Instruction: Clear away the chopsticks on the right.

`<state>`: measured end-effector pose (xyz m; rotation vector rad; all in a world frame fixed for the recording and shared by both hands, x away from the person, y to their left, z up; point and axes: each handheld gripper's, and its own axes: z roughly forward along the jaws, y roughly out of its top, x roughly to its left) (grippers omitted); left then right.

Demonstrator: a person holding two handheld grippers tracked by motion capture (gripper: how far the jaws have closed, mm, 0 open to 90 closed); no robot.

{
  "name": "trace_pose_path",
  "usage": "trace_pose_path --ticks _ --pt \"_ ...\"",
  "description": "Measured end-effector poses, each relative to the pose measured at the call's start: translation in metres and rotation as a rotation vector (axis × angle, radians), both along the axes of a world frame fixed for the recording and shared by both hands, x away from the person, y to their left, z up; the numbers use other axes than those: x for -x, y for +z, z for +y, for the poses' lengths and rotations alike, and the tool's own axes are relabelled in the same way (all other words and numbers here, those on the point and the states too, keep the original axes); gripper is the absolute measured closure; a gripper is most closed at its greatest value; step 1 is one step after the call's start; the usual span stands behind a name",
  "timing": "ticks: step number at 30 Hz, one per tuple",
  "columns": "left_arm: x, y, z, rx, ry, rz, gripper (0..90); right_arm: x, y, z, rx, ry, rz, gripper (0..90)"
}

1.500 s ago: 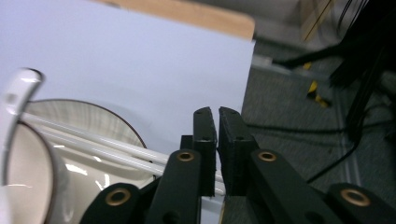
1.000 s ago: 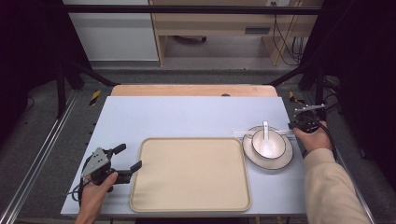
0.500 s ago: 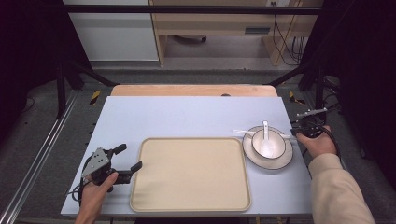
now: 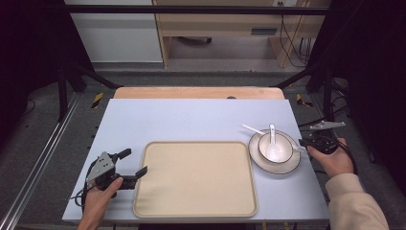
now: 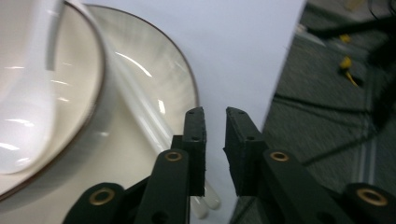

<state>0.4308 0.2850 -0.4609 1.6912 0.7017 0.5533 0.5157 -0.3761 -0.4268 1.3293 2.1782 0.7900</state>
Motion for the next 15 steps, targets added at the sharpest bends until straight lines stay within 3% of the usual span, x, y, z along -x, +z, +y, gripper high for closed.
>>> trace_pose_path --ticks 4,15 --pt "-0.0001 0.0000 0.0005 -0.006 0.000 0.000 6.5 0.0005 -0.0011 0.0033 0.004 0.067 -0.018 74.7" --pt "-0.0007 -0.0006 0.0007 -0.004 0.003 0.003 6.6 -0.0035 -0.0074 0.0057 -0.007 0.104 0.006 76.3"
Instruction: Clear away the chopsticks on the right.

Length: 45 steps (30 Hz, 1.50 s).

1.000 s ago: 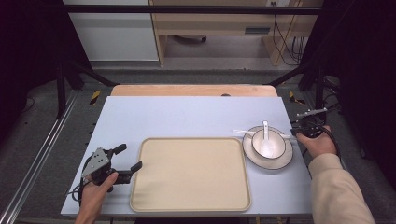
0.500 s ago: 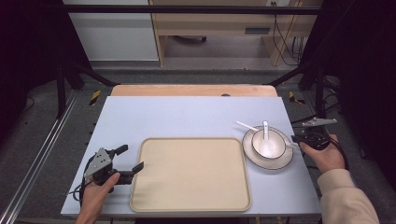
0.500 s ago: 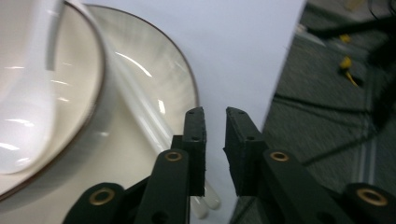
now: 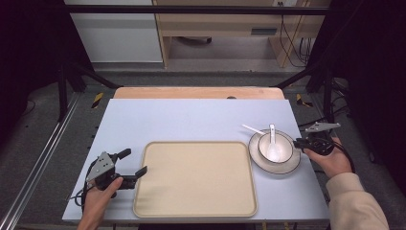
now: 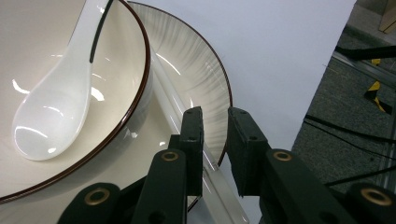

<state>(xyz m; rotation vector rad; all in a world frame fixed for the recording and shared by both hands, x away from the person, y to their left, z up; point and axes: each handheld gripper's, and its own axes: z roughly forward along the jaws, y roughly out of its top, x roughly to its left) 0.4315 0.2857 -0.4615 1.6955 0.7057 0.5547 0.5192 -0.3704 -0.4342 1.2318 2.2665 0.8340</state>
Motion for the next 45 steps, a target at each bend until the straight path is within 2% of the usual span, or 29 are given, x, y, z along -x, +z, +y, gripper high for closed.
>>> trace_pose_path --ticks 4,8,13,15,21,24,28,30,31,32,33,34,36,37,38,39,41,43,44,45 --pt "0.000 0.000 -0.001 -0.002 0.001 0.003 6.7 -0.001 -0.002 0.000 0.005 0.023 0.003 76.9" --pt "0.000 -0.001 -0.001 -0.004 0.001 0.004 6.7 -0.004 -0.005 0.001 0.007 0.018 0.016 77.3" --pt "-0.001 -0.001 0.000 -0.004 0.006 0.007 6.8 -0.008 -0.010 0.003 0.014 0.052 0.021 79.7" --pt "-0.001 -0.001 0.000 -0.004 0.006 0.007 6.8 -0.008 -0.011 0.004 0.017 0.054 0.023 83.1" --pt "0.000 -0.001 0.001 -0.007 0.007 0.007 6.8 -0.005 -0.010 0.005 0.023 0.040 0.015 84.0" --pt "0.000 0.000 0.001 0.000 0.010 0.005 6.9 -0.003 -0.007 0.004 0.004 0.023 -0.008 84.1" --pt "0.000 0.000 0.003 -0.001 0.020 0.002 7.0 0.012 0.018 0.003 -0.033 -0.049 -0.099 84.1" --pt "0.000 0.001 0.003 0.000 0.022 0.002 7.1 0.027 0.034 0.008 -0.037 -0.066 -0.155 84.1" --pt "0.000 0.001 0.003 0.006 0.026 0.002 7.1 0.027 0.034 0.008 -0.037 -0.066 -0.155 84.1" --pt "0.000 0.001 0.003 0.005 0.027 0.001 7.3 0.047 0.051 0.022 -0.039 -0.059 -0.204 84.1" --pt "0.000 0.001 0.004 0.001 0.029 0.000 7.3 0.047 0.051 0.022 -0.039 -0.059 -0.204 84.1" --pt "0.000 0.001 0.004 0.001 0.031 -0.001 7.4 0.071 0.064 0.044 -0.039 -0.027 -0.245 84.1" --pt "0.000 0.001 0.003 -0.002 0.034 -0.005 7.4 0.096 0.070 0.072 -0.034 0.013 -0.271 84.1" --pt "0.000 0.001 0.003 -0.002 0.034 -0.005 7.4 0.096 0.070 0.072 -0.034 0.013 -0.271 84.1" --pt "0.001 0.002 0.003 -0.003 0.036 -0.009 7.4 0.108 0.071 0.086 -0.026 0.037 -0.275 84.0" --pt "0.002 0.002 0.004 0.000 0.041 -0.012 7.4 0.128 0.066 0.114 -0.044 0.064 -0.266 84.0" --pt "0.002 0.003 0.004 -0.001 0.046 -0.017 7.0 0.141 0.055 0.140 -0.034 0.089 -0.240 84.0" --pt "0.003 0.004 0.005 -0.007 0.062 -0.029 6.4 0.146 0.041 0.160 -0.037 0.104 -0.202 84.0" --pt "0.003 0.004 0.005 -0.007 0.062 -0.029 6.3 0.146 0.041 0.160 -0.037 0.104 -0.202 84.0" --pt "0.003 0.005 0.005 -0.003 0.069 -0.032 6.3 0.146 0.026 0.175 -0.055 0.108 -0.153 84.0"
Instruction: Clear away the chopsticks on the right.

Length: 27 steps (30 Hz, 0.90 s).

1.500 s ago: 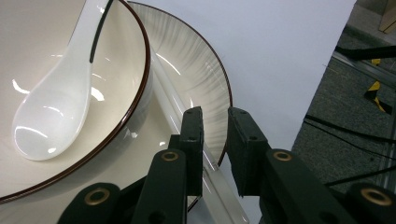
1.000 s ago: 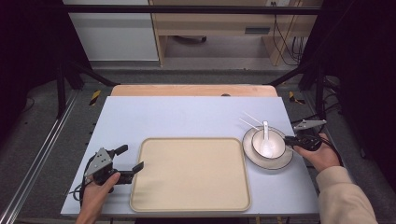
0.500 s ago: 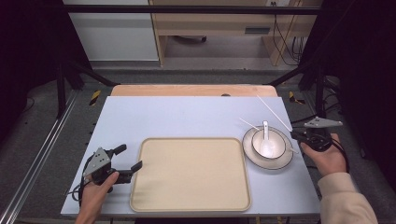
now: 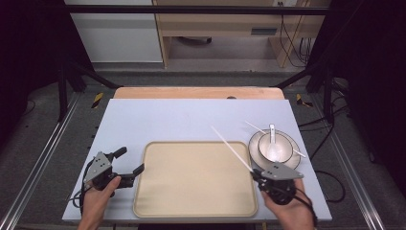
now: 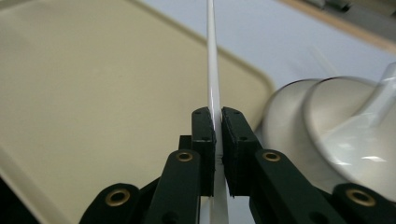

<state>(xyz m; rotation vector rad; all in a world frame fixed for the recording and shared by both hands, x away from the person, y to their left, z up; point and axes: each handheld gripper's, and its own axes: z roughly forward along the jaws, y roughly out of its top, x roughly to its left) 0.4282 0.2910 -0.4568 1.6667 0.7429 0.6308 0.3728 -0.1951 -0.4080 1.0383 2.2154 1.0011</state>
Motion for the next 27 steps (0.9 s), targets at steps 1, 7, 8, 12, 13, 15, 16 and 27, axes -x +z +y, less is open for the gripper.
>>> trace_pose_path --ticks 1,7,8,12,13,15,16,27 --pt "0.000 0.000 0.000 0.000 0.000 0.000 6.3 0.000 0.000 0.000 0.000 0.000 0.000 84.0" --pt "-0.001 0.000 0.001 0.003 0.005 0.001 6.4 -0.001 -0.029 0.026 -0.024 -0.004 0.084 84.0" --pt "-0.001 0.000 0.001 0.006 0.007 -0.001 6.4 0.001 -0.037 0.030 -0.045 -0.011 0.114 84.0" --pt "0.000 0.001 0.001 0.012 0.013 -0.005 6.3 0.002 -0.050 0.035 -0.033 -0.029 0.149 84.0" --pt "0.000 0.001 0.001 0.014 0.015 -0.005 6.3 0.002 -0.052 0.036 -0.033 -0.031 0.159 84.0" --pt "0.000 0.001 0.002 0.015 0.019 -0.004 6.3 0.003 -0.054 0.039 -0.021 -0.031 0.156 84.0" --pt "0.000 0.001 0.002 0.015 0.019 -0.005 6.3 0.004 -0.054 0.041 -0.022 -0.037 0.158 83.9" --pt "-0.001 0.001 -0.001 0.002 0.016 -0.005 6.1 0.006 -0.059 0.048 -0.022 -0.043 0.173 83.8"
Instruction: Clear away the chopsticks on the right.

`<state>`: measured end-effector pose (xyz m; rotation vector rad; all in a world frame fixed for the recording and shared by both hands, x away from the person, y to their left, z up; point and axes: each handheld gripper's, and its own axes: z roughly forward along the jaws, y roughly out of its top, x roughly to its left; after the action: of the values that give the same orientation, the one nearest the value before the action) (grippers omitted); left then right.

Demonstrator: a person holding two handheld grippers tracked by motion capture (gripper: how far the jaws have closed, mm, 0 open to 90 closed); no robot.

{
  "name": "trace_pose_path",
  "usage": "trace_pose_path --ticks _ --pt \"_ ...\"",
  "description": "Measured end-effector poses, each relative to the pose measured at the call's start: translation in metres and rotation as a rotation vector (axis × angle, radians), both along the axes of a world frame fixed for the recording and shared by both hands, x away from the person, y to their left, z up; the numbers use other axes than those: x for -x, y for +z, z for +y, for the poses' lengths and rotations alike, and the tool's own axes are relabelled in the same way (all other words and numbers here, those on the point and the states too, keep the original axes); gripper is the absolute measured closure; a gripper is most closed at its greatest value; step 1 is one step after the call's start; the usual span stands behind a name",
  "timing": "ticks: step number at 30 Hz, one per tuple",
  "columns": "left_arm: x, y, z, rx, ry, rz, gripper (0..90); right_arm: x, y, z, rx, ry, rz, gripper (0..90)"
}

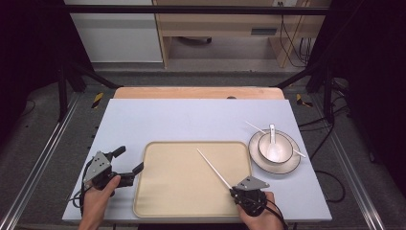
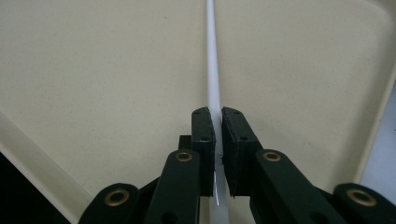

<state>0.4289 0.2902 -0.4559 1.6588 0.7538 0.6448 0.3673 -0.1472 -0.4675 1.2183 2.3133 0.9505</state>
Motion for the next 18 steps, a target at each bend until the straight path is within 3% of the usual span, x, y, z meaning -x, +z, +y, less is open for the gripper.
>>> trace_pose_path --ticks 4,11,16,18 --pt "0.0002 0.0001 -0.0003 0.000 0.000 0.000 6.1 0.0000 -0.0005 0.0001 0.005 0.010 0.004 83.7" --pt "0.0002 0.0000 -0.0006 0.000 0.000 -0.002 6.1 0.0006 -0.0012 -0.0033 0.008 -0.041 0.014 83.7" --pt "0.0000 0.0000 -0.0002 -0.004 0.001 0.002 6.2 0.0018 -0.0011 -0.0034 -0.005 -0.029 0.007 82.6" --pt "0.0003 0.0002 0.0000 0.000 0.002 0.000 6.1 0.0038 -0.0004 0.0000 -0.027 -0.031 0.006 72.8"
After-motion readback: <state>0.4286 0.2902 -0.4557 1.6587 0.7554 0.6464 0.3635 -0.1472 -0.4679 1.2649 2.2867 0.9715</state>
